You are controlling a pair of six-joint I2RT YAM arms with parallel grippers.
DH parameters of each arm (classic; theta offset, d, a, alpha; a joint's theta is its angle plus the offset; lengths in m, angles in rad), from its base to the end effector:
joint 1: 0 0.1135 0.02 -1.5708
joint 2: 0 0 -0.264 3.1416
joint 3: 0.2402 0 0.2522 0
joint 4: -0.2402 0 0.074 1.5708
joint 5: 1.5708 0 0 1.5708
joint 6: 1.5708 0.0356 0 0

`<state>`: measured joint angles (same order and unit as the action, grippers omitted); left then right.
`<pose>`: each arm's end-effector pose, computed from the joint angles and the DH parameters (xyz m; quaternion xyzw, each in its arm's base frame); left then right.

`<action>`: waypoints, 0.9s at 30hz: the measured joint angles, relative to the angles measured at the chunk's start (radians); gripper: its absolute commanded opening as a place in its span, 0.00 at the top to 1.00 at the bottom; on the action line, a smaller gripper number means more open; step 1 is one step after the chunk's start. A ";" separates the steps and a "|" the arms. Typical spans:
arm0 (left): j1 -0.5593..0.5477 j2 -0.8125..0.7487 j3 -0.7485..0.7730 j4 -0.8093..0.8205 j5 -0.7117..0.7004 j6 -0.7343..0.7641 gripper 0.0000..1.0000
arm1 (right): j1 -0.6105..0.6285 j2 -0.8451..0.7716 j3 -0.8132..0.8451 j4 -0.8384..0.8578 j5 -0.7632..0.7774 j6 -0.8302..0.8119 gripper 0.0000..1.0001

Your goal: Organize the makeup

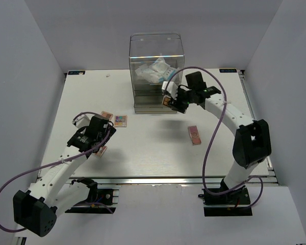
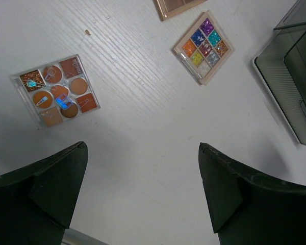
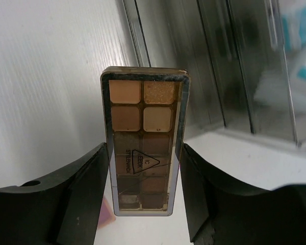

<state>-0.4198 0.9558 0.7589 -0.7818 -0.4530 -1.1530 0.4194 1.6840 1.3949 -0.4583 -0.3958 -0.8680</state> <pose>0.1696 -0.0587 0.2521 -0.3952 0.8467 -0.0495 0.3529 0.3416 0.1673 0.2909 -0.6022 0.6715 0.0884 0.4226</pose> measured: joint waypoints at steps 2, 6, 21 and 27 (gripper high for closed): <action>0.002 -0.010 0.000 -0.019 0.000 -0.006 0.02 | 0.035 0.049 0.046 0.006 0.005 -0.008 1.00; 0.006 -0.033 -0.019 -0.042 0.000 -0.014 0.02 | 0.083 0.125 0.135 0.024 0.036 -0.016 1.00; 0.012 -0.127 -0.066 -0.136 -0.004 -0.030 0.02 | 0.120 0.334 0.371 0.095 0.191 -0.049 1.00; 0.013 -0.131 -0.068 -0.155 -0.008 -0.034 0.02 | 0.134 0.346 0.367 0.101 0.207 -0.072 0.95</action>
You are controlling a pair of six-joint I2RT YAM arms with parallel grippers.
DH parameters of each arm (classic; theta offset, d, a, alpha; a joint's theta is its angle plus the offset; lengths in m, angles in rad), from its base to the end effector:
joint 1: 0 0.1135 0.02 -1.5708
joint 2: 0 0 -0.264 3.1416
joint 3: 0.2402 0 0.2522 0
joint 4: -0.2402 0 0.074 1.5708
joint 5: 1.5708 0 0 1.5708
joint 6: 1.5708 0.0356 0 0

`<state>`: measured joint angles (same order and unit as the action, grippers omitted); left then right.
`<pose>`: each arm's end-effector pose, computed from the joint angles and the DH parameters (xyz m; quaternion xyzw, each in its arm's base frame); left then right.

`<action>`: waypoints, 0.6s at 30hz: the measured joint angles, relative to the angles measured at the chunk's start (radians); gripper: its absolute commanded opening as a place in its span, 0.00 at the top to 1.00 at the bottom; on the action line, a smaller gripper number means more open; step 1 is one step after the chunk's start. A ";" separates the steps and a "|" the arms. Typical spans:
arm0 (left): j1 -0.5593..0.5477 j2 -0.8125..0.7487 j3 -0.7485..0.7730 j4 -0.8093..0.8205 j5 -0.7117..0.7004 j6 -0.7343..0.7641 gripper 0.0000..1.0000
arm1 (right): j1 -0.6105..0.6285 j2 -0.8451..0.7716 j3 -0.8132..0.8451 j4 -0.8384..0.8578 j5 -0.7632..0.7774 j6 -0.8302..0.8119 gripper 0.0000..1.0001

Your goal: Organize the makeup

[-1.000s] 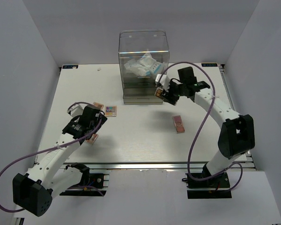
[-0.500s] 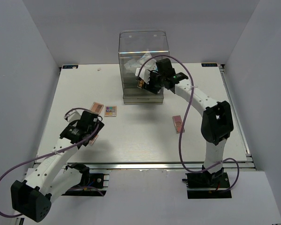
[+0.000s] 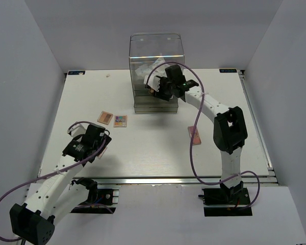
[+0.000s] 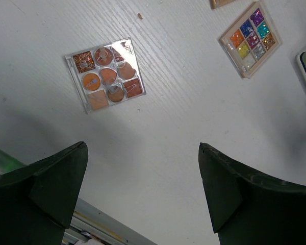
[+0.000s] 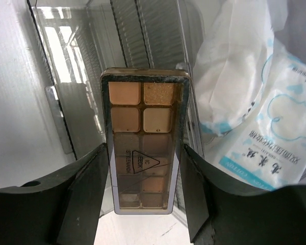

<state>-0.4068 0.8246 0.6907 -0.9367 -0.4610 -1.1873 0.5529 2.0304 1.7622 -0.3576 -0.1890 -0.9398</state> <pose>0.1370 -0.0418 0.2412 -0.4111 0.8508 -0.0177 0.3267 0.4029 0.2565 0.2792 -0.6334 0.6217 -0.0047 0.4608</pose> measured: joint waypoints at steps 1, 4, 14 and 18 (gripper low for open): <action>0.000 -0.004 -0.005 0.001 0.000 -0.002 0.02 | 0.004 -0.001 -0.008 0.012 0.004 -0.008 0.91; 0.000 -0.025 -0.027 -0.005 0.000 -0.009 0.02 | 0.020 -0.003 -0.063 0.073 0.020 -0.035 0.80; 0.000 -0.048 -0.040 -0.029 0.000 -0.026 0.02 | 0.046 0.002 -0.144 0.161 0.123 -0.063 0.45; 0.000 -0.048 -0.043 -0.031 0.000 -0.029 0.02 | 0.045 0.002 -0.171 0.214 0.150 -0.066 0.33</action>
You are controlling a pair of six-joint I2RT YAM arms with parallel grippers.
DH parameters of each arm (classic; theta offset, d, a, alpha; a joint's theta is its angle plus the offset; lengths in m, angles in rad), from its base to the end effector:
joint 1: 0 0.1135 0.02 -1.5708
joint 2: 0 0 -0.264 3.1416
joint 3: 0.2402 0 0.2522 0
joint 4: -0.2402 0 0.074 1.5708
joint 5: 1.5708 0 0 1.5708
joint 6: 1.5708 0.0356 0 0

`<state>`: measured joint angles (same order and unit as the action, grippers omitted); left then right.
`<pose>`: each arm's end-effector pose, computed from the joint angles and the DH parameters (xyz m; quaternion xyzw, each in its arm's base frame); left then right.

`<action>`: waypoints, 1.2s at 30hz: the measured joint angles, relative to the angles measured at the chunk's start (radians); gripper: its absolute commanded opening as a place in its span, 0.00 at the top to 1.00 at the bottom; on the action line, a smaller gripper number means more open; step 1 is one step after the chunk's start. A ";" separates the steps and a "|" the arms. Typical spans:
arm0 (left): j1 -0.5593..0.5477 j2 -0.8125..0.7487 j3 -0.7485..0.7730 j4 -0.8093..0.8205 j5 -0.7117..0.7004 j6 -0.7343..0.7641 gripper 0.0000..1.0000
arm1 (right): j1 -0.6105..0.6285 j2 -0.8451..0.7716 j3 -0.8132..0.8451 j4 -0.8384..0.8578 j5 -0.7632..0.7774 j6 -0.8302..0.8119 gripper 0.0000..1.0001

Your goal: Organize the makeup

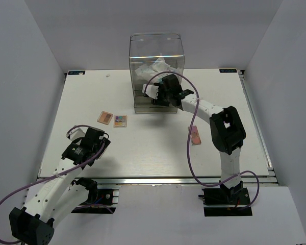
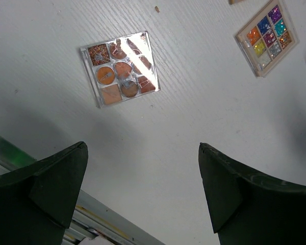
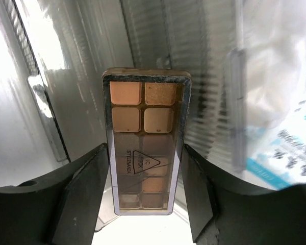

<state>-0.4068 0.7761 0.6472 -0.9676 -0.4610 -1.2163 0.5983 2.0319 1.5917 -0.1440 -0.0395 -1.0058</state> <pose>0.1262 -0.0371 0.2322 -0.4220 0.8487 -0.0130 0.3185 0.3926 0.2693 0.2394 -0.6395 0.6055 -0.0788 0.4672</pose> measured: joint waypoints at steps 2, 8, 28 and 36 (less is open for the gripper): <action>0.000 0.000 0.000 0.000 0.000 -0.001 0.02 | -0.002 0.000 -0.024 0.012 0.008 -0.002 0.31; 0.000 0.009 0.000 0.002 0.000 -0.001 0.02 | -0.002 0.000 -0.051 0.025 0.018 0.000 0.23; 0.000 0.026 -0.013 0.005 0.001 -0.003 0.03 | -0.002 -0.003 -0.071 -0.011 -0.113 0.014 0.98; 0.000 0.026 -0.013 0.007 0.002 -0.008 0.02 | -0.002 0.045 -0.015 -0.096 -0.149 -0.027 0.76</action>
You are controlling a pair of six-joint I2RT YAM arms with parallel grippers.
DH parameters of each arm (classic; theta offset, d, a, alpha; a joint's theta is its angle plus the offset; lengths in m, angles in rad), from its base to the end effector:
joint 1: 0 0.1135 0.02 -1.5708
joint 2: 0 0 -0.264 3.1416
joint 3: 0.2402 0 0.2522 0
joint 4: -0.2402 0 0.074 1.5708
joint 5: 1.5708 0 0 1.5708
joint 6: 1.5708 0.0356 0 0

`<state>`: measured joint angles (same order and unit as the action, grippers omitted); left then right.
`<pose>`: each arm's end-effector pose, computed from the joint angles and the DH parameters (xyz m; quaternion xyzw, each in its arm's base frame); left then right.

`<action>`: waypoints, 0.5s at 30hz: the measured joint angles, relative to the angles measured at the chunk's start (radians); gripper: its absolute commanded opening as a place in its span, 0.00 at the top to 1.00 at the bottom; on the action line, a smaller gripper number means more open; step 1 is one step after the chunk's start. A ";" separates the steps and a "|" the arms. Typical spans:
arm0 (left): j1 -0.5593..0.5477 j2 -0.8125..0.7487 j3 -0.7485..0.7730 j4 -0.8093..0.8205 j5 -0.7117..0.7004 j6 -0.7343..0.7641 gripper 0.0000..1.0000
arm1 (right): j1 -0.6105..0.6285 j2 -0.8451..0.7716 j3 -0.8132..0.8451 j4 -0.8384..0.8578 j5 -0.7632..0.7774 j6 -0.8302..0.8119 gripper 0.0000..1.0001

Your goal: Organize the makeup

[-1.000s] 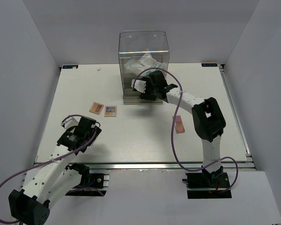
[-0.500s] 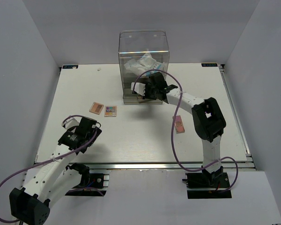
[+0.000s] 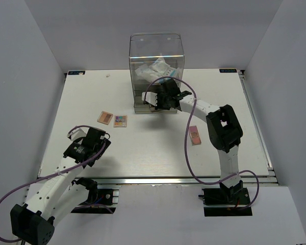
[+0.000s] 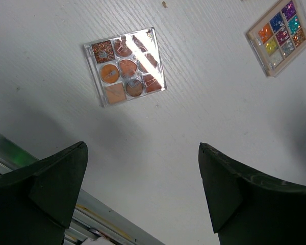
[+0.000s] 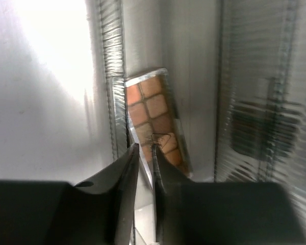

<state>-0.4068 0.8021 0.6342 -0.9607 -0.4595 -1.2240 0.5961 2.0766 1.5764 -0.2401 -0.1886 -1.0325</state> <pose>0.1287 -0.0383 0.2258 -0.4233 0.8520 -0.0031 0.3082 0.3869 0.2706 0.2061 -0.6886 0.5976 -0.0028 0.4108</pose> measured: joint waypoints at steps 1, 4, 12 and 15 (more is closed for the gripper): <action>0.000 0.000 0.000 0.000 0.001 0.000 0.02 | 0.000 0.007 0.007 -0.021 -0.009 -0.005 0.73; 0.000 0.005 -0.002 0.004 0.007 0.000 0.02 | -0.003 0.019 0.032 -0.051 -0.027 -0.029 0.64; 0.000 0.055 -0.002 0.021 0.025 0.000 0.02 | -0.010 0.019 0.038 -0.074 -0.079 -0.056 0.57; 0.000 0.069 -0.002 0.023 0.029 0.000 0.02 | -0.016 0.019 0.038 -0.085 -0.108 -0.066 0.56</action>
<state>-0.4068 0.8711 0.6327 -0.9375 -0.4309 -1.2243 0.5800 2.0956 1.6146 -0.3248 -0.2962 -1.0981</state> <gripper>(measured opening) 0.981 0.430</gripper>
